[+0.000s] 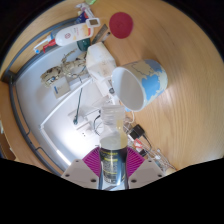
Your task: Pour water
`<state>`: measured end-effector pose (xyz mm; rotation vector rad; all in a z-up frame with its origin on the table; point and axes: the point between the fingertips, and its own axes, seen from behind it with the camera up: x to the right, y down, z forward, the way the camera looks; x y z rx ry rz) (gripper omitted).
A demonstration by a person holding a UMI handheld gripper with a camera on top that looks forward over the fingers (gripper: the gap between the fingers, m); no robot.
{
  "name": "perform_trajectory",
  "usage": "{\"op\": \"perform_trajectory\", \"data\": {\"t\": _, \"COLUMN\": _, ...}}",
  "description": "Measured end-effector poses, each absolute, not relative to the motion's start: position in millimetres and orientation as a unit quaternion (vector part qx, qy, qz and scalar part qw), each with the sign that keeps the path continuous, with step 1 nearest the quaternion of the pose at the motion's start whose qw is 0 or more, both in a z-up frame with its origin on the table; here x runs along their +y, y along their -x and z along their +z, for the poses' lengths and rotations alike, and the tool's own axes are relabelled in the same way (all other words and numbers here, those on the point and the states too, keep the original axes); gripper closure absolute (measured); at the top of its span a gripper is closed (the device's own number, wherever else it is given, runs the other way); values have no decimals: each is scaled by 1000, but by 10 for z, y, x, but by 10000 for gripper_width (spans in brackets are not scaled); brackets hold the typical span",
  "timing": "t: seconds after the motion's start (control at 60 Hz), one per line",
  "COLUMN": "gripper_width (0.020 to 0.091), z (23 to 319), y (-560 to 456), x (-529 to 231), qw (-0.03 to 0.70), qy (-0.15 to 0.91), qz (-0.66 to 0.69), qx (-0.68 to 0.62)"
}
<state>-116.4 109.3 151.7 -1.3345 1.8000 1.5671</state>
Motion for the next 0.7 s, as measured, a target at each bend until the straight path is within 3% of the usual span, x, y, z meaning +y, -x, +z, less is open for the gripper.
{"op": "perform_trajectory", "data": {"t": 0.283, "gripper_width": 814, "z": 1450, "y": 1129, "x": 1015, "qw": 162, "qy": 476, "qz": 559, "qx": 659}}
{"op": "perform_trajectory", "data": {"t": 0.383, "gripper_width": 816, "z": 1488, "y": 1104, "x": 992, "qw": 182, "qy": 502, "qz": 551, "qx": 642}}
{"op": "perform_trajectory", "data": {"t": 0.6, "gripper_width": 814, "z": 1899, "y": 843, "x": 837, "qw": 351, "qy": 718, "qz": 433, "qx": 417}}
{"op": "perform_trajectory", "data": {"t": 0.7, "gripper_width": 815, "z": 2044, "y": 436, "x": 864, "qw": 433, "qy": 771, "qz": 340, "qx": 319}}
